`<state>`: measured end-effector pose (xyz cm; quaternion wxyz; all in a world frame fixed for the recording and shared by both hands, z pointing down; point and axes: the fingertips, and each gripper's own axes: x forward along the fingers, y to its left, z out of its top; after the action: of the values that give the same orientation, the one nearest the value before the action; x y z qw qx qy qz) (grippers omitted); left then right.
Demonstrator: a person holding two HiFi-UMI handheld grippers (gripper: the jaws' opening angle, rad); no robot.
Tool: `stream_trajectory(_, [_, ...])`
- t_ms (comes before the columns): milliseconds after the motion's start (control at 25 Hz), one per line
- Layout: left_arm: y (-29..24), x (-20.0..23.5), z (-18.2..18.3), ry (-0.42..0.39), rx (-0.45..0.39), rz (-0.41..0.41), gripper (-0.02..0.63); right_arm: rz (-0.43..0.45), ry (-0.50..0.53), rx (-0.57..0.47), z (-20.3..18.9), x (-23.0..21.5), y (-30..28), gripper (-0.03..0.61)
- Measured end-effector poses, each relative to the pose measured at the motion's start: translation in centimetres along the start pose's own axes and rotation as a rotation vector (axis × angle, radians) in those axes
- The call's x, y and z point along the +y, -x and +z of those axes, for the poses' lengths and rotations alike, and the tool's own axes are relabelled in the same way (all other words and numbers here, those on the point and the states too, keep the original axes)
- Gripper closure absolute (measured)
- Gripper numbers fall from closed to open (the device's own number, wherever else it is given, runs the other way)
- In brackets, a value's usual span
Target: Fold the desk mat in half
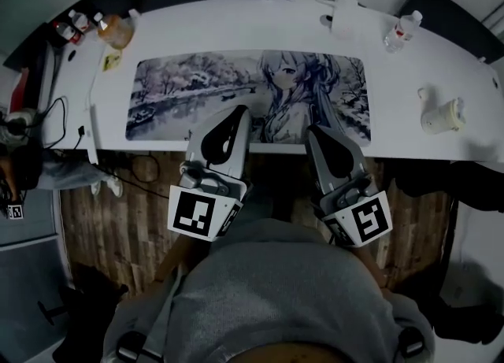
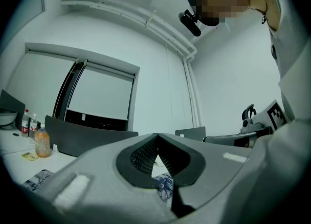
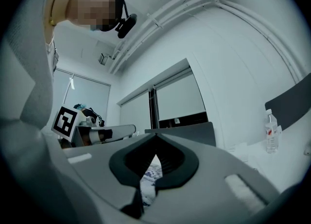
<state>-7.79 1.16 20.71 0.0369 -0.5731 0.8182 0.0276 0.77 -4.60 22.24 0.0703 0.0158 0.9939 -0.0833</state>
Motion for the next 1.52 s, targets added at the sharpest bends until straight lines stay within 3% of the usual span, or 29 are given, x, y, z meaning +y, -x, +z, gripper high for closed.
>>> stream_trajectory(280, [-4.0,3.5,-0.8,0.015,0.018,-0.028,0.617,-0.038,-0.001,0.017,-0.5,-2.6,-4.0,0.577])
stream_trajectory(800, [-10.4,5.6,-2.3,0.041,0.036,-0.151,0.617,-0.145,0.011,0.023,-1.3,-7.3,-7.7,0.577])
stream_trajectory(1200, [-15.0,3.2,-3.1,0.046,0.036,-0.267,0.615,-0.253,0.006,0.044,-1.5,-11.7,-6.0,0.577])
stream_trajectory(1520, [-19.6,-0.5,-4.6,0.005,0.089,-0.427,0.616,-0.385,0.031,0.06,-1.5,-15.7,-2.7,0.577])
